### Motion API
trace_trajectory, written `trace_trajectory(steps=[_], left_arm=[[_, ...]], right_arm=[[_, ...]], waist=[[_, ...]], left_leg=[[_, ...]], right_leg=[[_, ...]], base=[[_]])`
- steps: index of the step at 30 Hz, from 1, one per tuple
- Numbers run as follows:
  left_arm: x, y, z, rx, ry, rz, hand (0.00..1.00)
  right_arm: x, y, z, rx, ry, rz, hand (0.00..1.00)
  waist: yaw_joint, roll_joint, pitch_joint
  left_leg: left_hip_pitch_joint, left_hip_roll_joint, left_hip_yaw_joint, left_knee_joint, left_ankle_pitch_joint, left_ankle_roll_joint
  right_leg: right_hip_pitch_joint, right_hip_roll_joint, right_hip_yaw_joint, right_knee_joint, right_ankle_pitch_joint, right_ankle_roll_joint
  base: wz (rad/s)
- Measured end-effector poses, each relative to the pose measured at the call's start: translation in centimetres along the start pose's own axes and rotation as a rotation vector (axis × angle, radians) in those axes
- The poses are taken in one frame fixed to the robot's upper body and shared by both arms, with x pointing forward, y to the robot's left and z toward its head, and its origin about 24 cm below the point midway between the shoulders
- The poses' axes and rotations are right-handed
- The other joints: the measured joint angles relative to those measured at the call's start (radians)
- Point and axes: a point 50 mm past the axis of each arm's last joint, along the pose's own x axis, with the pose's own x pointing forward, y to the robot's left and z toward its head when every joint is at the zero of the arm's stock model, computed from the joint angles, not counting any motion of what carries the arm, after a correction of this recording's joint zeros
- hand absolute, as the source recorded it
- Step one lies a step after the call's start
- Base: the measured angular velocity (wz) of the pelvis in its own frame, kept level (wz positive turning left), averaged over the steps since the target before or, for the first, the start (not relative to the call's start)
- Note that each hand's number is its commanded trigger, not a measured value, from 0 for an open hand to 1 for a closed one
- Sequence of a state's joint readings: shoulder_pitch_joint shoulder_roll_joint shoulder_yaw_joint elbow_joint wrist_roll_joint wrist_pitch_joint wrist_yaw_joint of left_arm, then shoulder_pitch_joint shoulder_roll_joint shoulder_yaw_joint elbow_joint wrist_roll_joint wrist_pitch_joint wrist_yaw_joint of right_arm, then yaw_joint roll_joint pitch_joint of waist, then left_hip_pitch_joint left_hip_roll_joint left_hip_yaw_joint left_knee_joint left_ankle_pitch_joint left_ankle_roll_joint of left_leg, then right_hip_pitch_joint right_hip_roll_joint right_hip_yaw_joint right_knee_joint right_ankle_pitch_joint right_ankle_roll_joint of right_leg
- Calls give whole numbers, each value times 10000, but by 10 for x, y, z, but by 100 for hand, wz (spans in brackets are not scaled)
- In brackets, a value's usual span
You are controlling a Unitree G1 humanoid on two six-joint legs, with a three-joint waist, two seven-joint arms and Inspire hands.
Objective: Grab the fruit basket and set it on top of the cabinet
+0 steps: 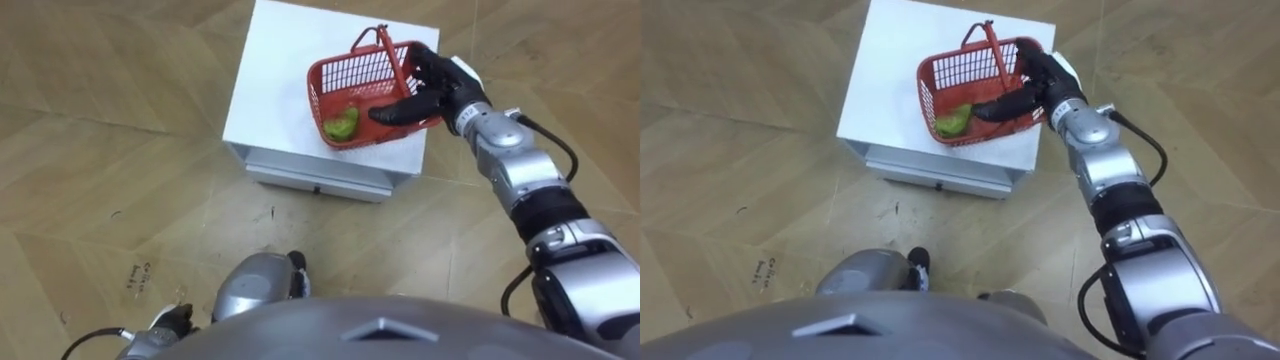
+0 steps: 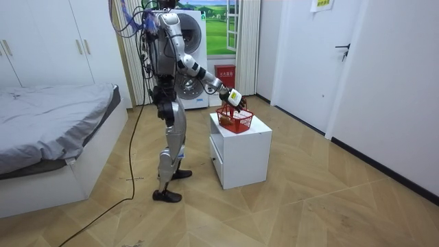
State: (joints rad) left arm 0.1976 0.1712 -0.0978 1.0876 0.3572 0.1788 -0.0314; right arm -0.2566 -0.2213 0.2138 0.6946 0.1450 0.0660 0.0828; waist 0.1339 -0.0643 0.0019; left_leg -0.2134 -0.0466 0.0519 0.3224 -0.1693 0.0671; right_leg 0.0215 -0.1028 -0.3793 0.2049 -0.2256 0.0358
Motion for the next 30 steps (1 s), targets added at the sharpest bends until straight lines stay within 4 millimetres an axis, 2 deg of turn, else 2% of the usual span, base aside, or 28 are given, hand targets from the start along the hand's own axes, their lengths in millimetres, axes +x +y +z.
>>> trace_trajectory(steps=[5,7,10,15,19,21,25,28,30], left_arm=[[0,-1,-2,-34,21,15,0],[0,-1,-2,-90,-5,21,0],[0,-3,-3,-102,-20,21,0],[0,-2,-1,-112,-131,64,0],[-1,0,-1,-289,-161,136,0],[-1,2,-3,-478,-149,289,0],[-2,3,-4,-591,-256,462,0],[-2,4,-3,-590,-254,614,0],[-2,7,-3,-749,-224,754,0]], right_arm=[[-10,-1,-10,16,1,-201,0],[-15,-4,-13,236,-134,-405,0],[-22,-7,-11,346,-463,-542,0],[-32,-14,1,576,-1271,-1027,0],[-35,-22,-2,729,-1248,-1417,0],[-40,-25,-10,833,-1067,-1592,0],[-47,-28,-26,945,-626,-1827,0],[-56,-28,-48,887,95,-2071,0],[-60,-28,-76,825,1239,-2301,0]], waist=[[-357,22,13],[-413,9,12],[-543,35,14],[-1032,29,7],[-1181,16,-1],[-1298,15,-32],[-1381,84,-33],[-1563,160,-17],[-1606,191,-17]], left_leg=[[197,6,49,-134,-1,2],[289,50,234,-211,3,8],[342,100,385,-237,1,6],[439,161,637,-255,5,-3],[851,163,785,-450,-3,-8],[959,169,819,-496,-14,-21],[1034,176,876,-507,-18,-24],[1150,181,898,-510,-19,-25],[1324,186,962,-552,-19,-26]], right_leg=[[130,17,185,-9,8,17],[112,8,268,-11,4,28],[74,23,437,-10,13,42],[95,61,774,-10,25,52],[326,50,888,-29,46,80],[344,60,1040,-28,52,89],[374,66,1178,-29,52,89],[483,71,1252,-34,52,89],[657,68,1293,-41,52,89]], base=[[-8],[-20],[-18],[-14],[-13],[-9],[-8],[-2],[-7]])
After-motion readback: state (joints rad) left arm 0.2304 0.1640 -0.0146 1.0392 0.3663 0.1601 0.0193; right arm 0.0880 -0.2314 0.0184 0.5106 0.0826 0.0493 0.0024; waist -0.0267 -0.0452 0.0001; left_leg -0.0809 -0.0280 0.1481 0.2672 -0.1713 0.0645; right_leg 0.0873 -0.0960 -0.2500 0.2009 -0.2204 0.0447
